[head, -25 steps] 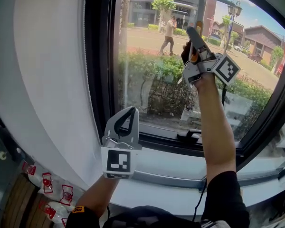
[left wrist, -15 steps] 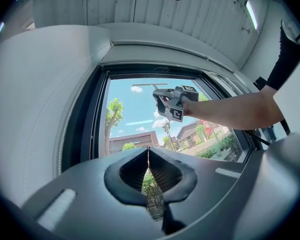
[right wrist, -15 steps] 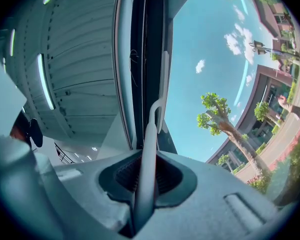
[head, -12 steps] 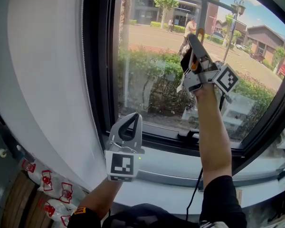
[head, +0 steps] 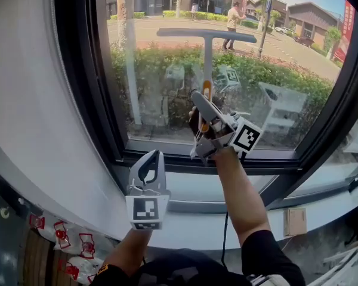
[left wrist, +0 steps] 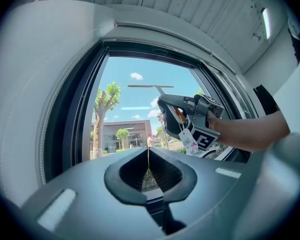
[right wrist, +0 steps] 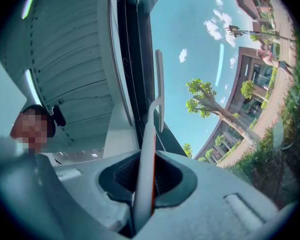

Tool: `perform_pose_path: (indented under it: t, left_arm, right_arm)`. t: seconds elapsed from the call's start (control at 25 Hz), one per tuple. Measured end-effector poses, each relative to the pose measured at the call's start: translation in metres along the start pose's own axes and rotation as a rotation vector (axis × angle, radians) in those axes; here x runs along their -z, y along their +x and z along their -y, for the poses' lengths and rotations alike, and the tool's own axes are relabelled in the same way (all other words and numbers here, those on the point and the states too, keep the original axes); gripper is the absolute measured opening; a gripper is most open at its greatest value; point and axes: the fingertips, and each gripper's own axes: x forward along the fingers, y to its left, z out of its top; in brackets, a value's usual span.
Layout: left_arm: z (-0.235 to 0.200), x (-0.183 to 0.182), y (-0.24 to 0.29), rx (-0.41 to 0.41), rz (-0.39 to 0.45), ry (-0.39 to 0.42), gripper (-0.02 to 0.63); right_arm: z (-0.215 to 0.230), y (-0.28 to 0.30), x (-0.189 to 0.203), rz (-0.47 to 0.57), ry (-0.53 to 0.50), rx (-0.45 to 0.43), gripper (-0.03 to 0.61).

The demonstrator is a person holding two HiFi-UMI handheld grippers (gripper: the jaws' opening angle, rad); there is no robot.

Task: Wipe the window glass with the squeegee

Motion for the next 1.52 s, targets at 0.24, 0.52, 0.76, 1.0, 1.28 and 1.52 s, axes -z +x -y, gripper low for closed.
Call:
perform_pose_path:
  t: [0.24,0.52,0.76,1.0,1.28,1.52]
  left_arm:
    - [-0.003,0.036,-0.010,-0.028,-0.057,-0.033,0.003]
    - [-0.007,0.044,-0.014,-0.052,-0.081,-0.052,0.003]
    - [-0.013,0.047,-0.022,-0.050,-0.082,-0.067,0.003]
    - [-0.026,0.055,-0.034,-0.029,-0.100,-0.099,0.003]
    - [-0.040,0.058,-0.036,-0.008,-0.089,-0.115,0.030]
    - [-0.011,0.014,-0.014,0.036,0.003,-0.014,0.014]
  right_arm:
    - [0.009,-0.029,0.037,-0.015,0.039,0.043,0.035]
    - [0.012,-0.034,0.039,-0.017,0.046,0.051,0.035]
    - [0.013,-0.036,0.039,-0.012,0.038,0.064,0.035]
    - [0.013,-0.039,0.038,-0.004,0.028,0.097,0.035]
    - [-0.004,-0.037,0.027,-0.012,-0.013,0.146,0.035]
    - [-0.031,-0.039,-0.049,0.022,-0.107,0.111,0.035]
